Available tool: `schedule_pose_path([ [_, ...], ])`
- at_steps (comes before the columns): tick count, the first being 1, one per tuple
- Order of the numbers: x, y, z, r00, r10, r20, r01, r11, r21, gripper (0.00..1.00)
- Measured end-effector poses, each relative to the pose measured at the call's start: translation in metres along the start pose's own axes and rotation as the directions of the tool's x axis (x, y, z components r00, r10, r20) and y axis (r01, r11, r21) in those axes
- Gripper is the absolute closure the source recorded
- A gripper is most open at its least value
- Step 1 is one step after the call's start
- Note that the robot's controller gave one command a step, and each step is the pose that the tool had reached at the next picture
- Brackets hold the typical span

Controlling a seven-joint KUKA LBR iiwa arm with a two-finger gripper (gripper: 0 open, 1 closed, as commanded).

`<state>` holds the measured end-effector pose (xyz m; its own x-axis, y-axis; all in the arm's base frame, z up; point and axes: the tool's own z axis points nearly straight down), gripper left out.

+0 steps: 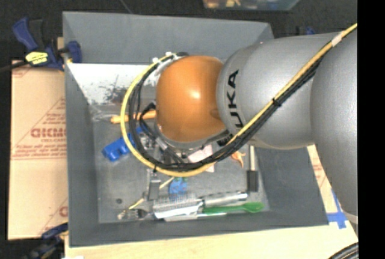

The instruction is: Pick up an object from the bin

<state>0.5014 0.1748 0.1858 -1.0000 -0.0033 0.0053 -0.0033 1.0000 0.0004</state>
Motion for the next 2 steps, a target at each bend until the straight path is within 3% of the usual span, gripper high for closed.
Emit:
schedule_pose_path([
  [1, -0.002, -0.001, -0.004, 1.0, 0.004, 0.007, -0.004, 1.0, -0.001, 0.0],
  [2, -0.103, -0.019, 0.099, 0.984, -0.177, 0.016, 0.177, 0.984, 0.0, 0.0],
])
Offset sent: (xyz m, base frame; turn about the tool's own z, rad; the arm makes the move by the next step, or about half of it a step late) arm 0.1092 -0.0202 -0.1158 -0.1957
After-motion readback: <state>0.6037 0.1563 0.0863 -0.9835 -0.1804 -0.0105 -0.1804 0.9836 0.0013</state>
